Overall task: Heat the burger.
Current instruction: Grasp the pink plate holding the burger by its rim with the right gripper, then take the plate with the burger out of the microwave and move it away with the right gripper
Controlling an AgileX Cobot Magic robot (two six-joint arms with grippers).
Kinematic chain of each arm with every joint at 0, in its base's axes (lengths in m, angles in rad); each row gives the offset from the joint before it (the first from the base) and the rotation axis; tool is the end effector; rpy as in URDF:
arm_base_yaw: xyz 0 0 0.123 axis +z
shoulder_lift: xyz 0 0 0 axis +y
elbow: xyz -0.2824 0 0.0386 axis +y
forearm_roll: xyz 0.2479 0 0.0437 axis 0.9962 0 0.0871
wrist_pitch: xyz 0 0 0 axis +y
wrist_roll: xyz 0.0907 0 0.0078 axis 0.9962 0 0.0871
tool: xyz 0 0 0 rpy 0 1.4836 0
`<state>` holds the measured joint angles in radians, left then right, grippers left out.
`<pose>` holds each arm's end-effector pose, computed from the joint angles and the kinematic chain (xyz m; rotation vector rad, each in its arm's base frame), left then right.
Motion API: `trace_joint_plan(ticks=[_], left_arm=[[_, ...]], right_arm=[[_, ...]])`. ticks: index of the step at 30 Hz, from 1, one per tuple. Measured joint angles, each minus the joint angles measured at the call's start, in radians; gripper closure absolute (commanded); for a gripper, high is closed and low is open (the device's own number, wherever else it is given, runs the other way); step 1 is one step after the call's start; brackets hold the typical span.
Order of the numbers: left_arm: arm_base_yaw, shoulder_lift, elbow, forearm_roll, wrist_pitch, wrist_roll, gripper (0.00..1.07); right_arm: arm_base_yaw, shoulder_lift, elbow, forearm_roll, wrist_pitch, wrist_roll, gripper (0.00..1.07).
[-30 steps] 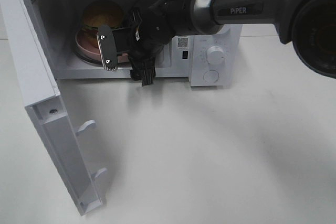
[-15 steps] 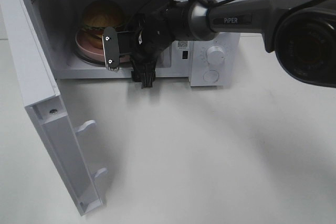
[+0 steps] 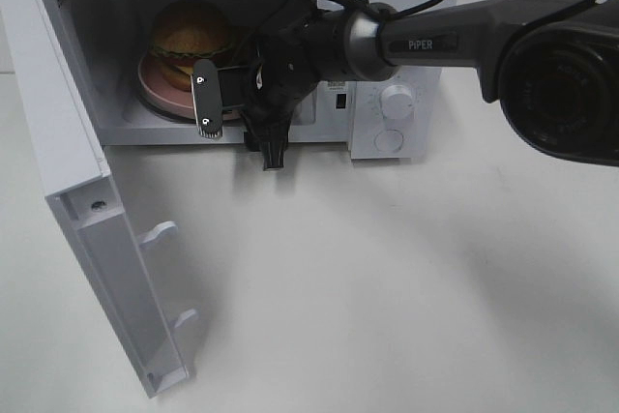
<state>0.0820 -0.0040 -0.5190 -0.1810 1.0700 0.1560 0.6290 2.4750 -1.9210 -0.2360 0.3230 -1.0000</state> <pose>-0.0076 -0.0151 0.2827 0.0864 2.0163 -0.0650 0.4439 0.3146 0.1100 -1.8818 1.4595 -0.3754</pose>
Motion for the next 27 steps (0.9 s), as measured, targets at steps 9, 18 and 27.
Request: trace_joint_plan(ticks=[9, 18, 27], left_arm=[[0.000, 0.000, 0.000, 0.000, 0.000, 0.000, 0.07], [0.000, 0.000, 0.000, 0.000, 0.000, 0.000, 0.07], [0.000, 0.000, 0.000, 0.000, 0.000, 0.000, 0.07]], right_arm=[[0.033, -0.046, 0.000, 0.020, 0.098, -0.006, 1.07], [0.030, -0.067, -0.003, 0.003, 0.125, -0.023, 1.07], [0.031, -0.077, -0.003, 0.012, 0.163, -0.049, 1.07]])
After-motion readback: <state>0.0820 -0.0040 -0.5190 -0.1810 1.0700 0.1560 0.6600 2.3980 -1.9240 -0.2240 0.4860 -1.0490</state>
